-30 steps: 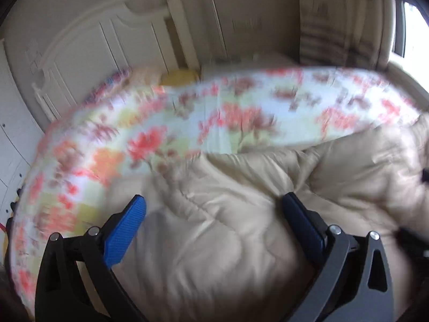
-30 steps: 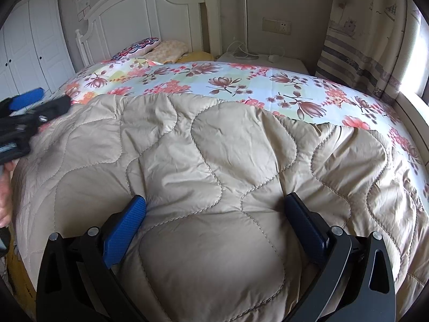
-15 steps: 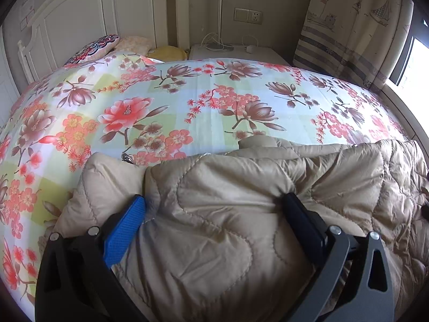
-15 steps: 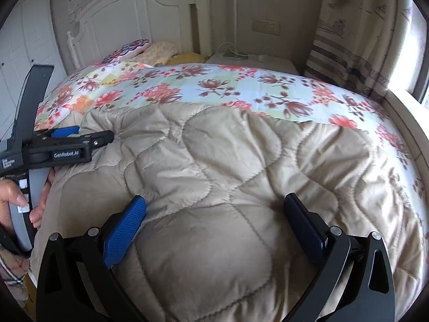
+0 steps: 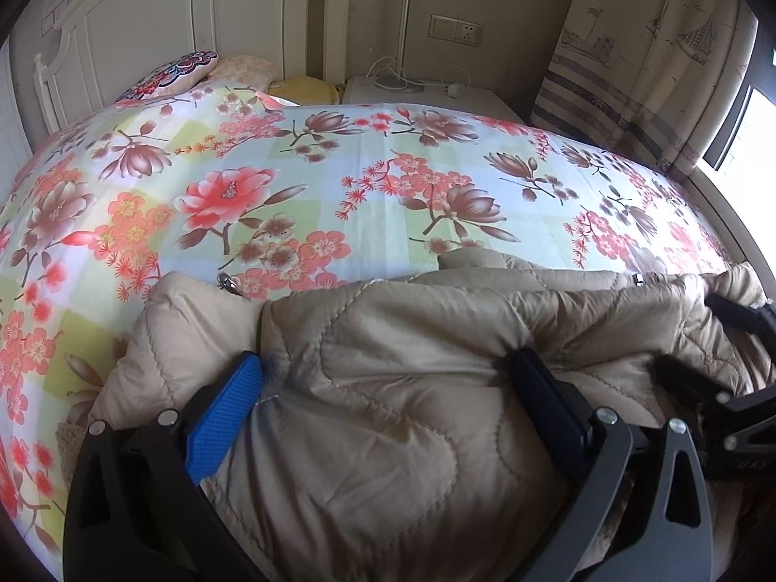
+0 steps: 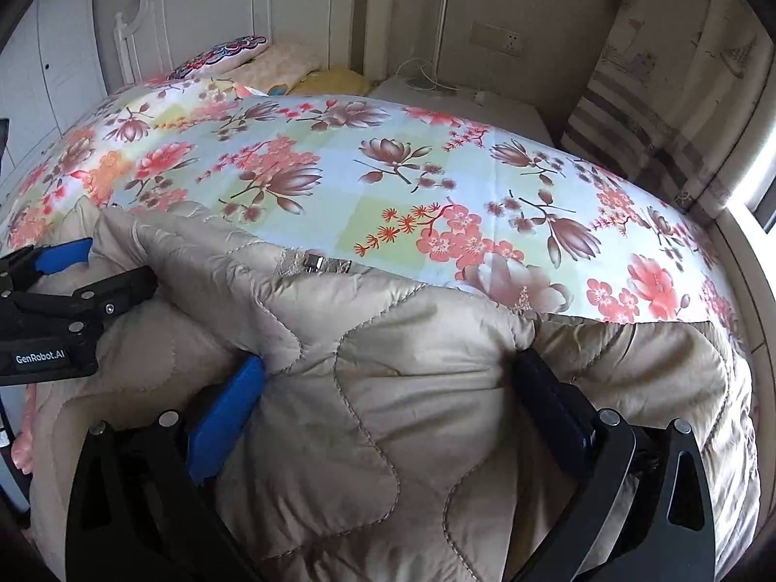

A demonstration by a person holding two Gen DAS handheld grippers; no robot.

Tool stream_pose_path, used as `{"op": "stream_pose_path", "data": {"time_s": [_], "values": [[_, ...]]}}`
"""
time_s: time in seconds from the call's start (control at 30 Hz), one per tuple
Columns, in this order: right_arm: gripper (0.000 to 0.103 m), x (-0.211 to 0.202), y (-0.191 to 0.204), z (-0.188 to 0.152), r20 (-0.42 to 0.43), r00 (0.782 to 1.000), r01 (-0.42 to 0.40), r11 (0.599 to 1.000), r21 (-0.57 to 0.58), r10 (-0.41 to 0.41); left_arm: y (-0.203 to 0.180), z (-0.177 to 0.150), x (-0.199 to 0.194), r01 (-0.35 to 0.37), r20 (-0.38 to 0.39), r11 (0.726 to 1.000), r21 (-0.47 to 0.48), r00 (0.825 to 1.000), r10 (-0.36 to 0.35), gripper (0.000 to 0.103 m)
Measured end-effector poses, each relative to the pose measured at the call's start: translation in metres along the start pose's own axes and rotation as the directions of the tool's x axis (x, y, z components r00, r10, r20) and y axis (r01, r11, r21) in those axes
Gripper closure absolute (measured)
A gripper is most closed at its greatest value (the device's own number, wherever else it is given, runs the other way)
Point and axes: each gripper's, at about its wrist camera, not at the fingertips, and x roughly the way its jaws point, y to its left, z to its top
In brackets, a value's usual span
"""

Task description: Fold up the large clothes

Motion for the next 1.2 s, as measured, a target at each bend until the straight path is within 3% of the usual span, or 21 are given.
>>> {"op": "stream_pose_path", "data": {"time_s": [0.07, 0.17, 0.23, 0.3, 0.33, 0.43, 0.6, 0.8, 0.87, 1.03, 1.1, 1.2], "values": [[0.005, -0.013, -0.006, 0.002, 0.016, 0.998, 0.062, 0.997, -0.035, -0.062, 0.000, 0.000, 0.000, 0.002, -0.001, 1.000, -0.001, 1.000, -0.002, 0.002], [0.005, -0.025, -0.040, 0.002, 0.059, 0.968, 0.246, 0.969, -0.023, -0.244, 0.000, 0.000, 0.001, 0.004, -0.001, 1.000, -0.002, 1.000, -0.004, 0.002], [0.005, -0.016, -0.086, -0.002, 0.008, 0.981, 0.192, 0.977, 0.097, -0.193, 0.001, 0.000, 0.002, 0.016, -0.001, 1.000, -0.005, 1.000, -0.016, 0.002], [0.005, 0.004, -0.124, -0.013, -0.022, 1.000, 0.018, 0.969, 0.246, -0.013, 0.000, 0.001, 0.003, 0.012, -0.003, 1.000, -0.005, 1.000, -0.012, 0.002], [0.005, 0.010, -0.132, -0.016, -0.027, 0.999, -0.034, 0.957, 0.288, 0.044, 0.000, 0.001, 0.003, 0.011, -0.003, 1.000, -0.005, 1.000, -0.011, 0.002], [0.005, 0.009, -0.125, -0.015, -0.019, 1.000, -0.010, 0.967, 0.255, 0.015, 0.000, 0.001, 0.003, 0.013, -0.003, 1.000, -0.006, 1.000, -0.013, 0.002], [0.004, 0.012, -0.135, -0.017, -0.011, 0.996, -0.082, 0.947, 0.310, 0.090, 0.000, 0.001, 0.003, 0.011, -0.004, 1.000, -0.006, 1.000, -0.011, 0.002], [0.005, 0.002, -0.129, -0.016, -0.019, 0.998, -0.048, 0.954, 0.294, 0.056, -0.001, 0.001, 0.002, -0.005, -0.007, 1.000, 0.005, 1.000, 0.005, 0.002], [0.005, -0.027, -0.122, -0.023, -0.005, 1.000, 0.016, 0.957, 0.291, -0.015, -0.002, 0.001, 0.001, -0.012, -0.006, 1.000, 0.008, 1.000, 0.012, 0.002], [0.005, -0.124, -0.060, -0.069, 0.199, 0.980, -0.062, 0.980, 0.186, 0.024, -0.001, 0.000, 0.000, -0.011, -0.005, 1.000, 0.006, 1.000, 0.011, 0.002], [0.005, -0.131, -0.029, -0.091, 0.196, 0.980, -0.072, 0.990, 0.117, 0.048, -0.001, 0.000, 0.000, -0.013, -0.005, 1.000, 0.005, 1.000, 0.013, 0.002], [0.005, -0.105, 0.000, -0.119, 0.125, 0.992, -0.028, 0.998, 0.051, 0.022, -0.002, -0.001, -0.001, -0.020, -0.004, 1.000, 0.006, 1.000, 0.020, 0.002]]}}
